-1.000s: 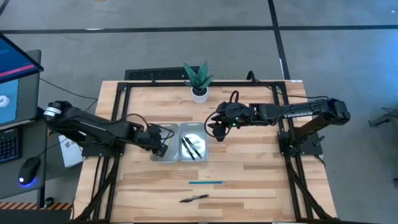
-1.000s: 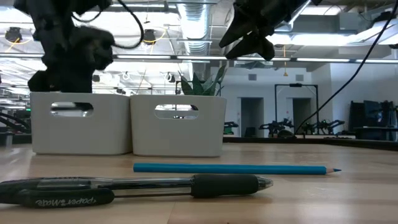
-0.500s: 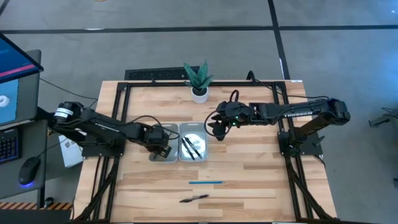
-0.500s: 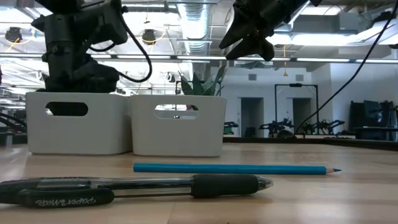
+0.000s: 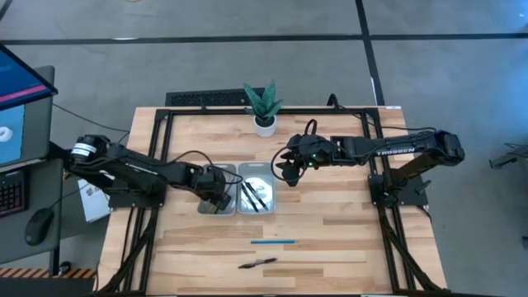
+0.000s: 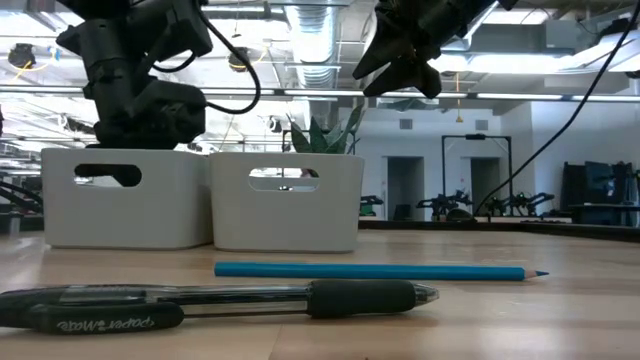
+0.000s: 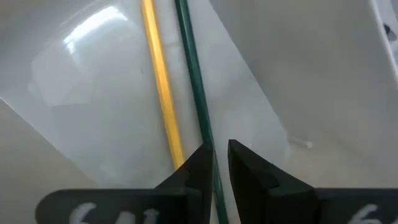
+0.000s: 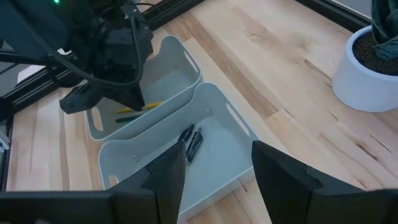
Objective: Sort pens & pencils
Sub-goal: Put the blue pencil into the left gray bin
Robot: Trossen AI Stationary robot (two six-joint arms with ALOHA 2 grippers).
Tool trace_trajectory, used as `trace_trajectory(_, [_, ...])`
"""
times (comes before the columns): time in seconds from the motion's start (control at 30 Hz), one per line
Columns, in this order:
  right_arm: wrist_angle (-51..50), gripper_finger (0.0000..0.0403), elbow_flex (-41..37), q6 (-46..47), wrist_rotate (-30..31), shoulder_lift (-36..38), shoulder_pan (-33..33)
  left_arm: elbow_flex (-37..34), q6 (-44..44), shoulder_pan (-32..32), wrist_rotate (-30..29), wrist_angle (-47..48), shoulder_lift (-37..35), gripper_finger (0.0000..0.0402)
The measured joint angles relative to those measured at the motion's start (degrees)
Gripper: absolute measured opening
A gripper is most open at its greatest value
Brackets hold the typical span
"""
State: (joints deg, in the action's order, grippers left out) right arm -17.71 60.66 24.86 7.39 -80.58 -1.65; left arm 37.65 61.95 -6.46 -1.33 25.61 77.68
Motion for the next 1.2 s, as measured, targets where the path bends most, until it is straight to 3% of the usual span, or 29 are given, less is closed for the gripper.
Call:
trace_trajectory(0.3, [0.0, 0.0205, 0.0, 0.0, 0.0, 0.0, 0.0, 0.0, -0.9, 0.0, 2.7, 0.6, -6.1, 0.0039])
trace_trajectory(0.63, [0.2, 0.0205, 0.0, 0.0, 0.0, 0.0, 0.0, 0.0, -3.1, 0.6, -5.0, -1.4, -21.2, 0.0039])
trace_trajectory(0.77, [1.2, 0.0205, 0.0, 0.1, 0.0, 0.0, 0.0, 0.0, -6.4, 0.6, -10.8, -7.1, -27.5, 0.0039])
trace_trajectory(0.87, [3.2, 0.0205, 0.0, 0.1, 0.0, 0.0, 0.2, 0.0, -13.7, 0.6, -13.0, -13.4, -31.3, 0.0039])
trace_trajectory(0.93, [4.7, 0.0205, 0.0, 0.1, 0.0, 0.0, 0.6, 0.0, -20.7, 0.3, -11.4, -17.6, -33.3, 0.0039])
trace_trajectory(1.07, [5.1, 0.0205, 1.2, 0.0, -0.1, 0.0, 1.3, 0.0, -33.7, -1.4, -2.2, -25.6, -35.4, 0.0039])
trace_trajectory(1.2, [5.0, 0.0205, 2.4, 0.0, -0.1, 0.0, 2.2, 0.0, -40.5, -3.9, 5.9, -30.5, -35.4, 0.0039])
